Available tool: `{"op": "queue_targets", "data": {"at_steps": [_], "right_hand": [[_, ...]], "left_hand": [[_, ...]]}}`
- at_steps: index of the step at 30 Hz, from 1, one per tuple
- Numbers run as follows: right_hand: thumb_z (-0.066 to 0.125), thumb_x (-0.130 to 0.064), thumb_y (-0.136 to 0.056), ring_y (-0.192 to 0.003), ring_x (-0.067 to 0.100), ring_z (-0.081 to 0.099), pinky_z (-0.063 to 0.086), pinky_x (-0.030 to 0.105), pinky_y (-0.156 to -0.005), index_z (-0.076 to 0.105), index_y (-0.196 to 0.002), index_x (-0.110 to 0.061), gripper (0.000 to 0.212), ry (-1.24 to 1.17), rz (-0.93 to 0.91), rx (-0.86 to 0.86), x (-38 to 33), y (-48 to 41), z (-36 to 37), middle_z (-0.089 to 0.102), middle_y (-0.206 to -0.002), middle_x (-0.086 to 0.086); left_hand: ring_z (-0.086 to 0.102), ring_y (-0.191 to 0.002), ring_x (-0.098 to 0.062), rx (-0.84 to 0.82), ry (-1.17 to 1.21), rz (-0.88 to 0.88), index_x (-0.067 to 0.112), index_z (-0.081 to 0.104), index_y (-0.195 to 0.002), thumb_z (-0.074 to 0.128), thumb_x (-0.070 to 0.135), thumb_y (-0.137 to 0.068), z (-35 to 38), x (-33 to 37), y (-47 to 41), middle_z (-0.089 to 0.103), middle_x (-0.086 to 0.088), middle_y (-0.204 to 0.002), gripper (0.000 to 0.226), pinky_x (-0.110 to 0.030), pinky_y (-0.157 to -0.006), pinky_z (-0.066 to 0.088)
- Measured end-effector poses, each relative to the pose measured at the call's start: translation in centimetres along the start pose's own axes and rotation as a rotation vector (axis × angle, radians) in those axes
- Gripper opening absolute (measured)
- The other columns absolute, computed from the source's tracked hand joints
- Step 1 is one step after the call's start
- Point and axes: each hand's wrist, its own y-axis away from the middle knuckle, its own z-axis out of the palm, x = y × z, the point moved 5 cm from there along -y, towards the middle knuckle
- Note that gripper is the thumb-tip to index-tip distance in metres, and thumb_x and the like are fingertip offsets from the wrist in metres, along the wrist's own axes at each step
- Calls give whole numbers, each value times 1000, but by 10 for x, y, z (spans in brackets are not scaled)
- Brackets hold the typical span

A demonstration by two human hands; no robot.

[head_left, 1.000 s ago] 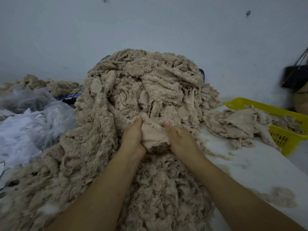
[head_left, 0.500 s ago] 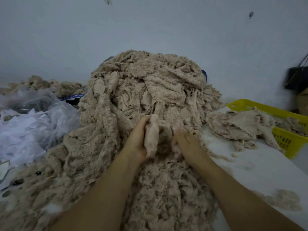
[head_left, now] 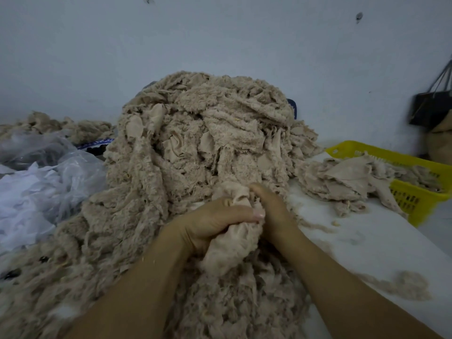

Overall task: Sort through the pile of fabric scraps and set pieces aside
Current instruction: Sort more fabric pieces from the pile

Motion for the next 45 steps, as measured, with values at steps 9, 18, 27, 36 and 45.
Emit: {"op": "queue_targets", "data": {"at_steps": [9, 18, 27, 36, 45], "right_hand": [[53, -18, -97, -69, 9, 45, 37, 23, -62, 50, -85, -33, 20, -66, -50, 500, -8, 5, -35, 51, -85, -1], [61, -18, -89, -104, 11, 44, 30, 9, -88, 73, -92, -8, 17, 294, -347, 255, -46, 11, -3, 57, -104, -4], [41, -56, -99, -75, 7, 65, 53, 34, -76, 70, -68, -25, 52, -106, 62, 133, -7, 7, -6, 71, -77, -5], [55, -40, -98, -102, 18, 71, 58, 36, -87, 66, -124, -13, 38, -816, 434, 175, 27, -7, 2, 75, -108, 4], [43, -39, -105, -97, 16, 72, 58, 33, -83, 66, -116, -19, 32, -971, 477, 359, 29, -9, -6, 74, -110, 5]], "left_hand": [[71, -100, -23, 321, 196, 139, 18, 77, -110, 59, 52, -85, -31, 11, -8, 73, -12, -114, 46, -32, -88, 59], [68, -106, -28, 248, 357, 163, 0, 66, -121, 62, 38, -92, -30, 7, -11, 70, -20, -111, 48, -38, -100, 52], [43, -42, -7, 324, 401, 254, 9, 56, -93, 60, 25, -84, -44, 14, -13, 48, 1, -56, 19, -18, -38, 39], [57, -59, 9, 449, -409, 273, 26, 67, -61, 56, 33, -101, -17, 7, -16, 61, 23, -59, 42, -8, -56, 41], [33, -40, 0, 437, -574, 501, 28, 38, -51, 53, 45, -94, -3, 20, -17, 33, 17, -43, 49, -11, -44, 27]]}}
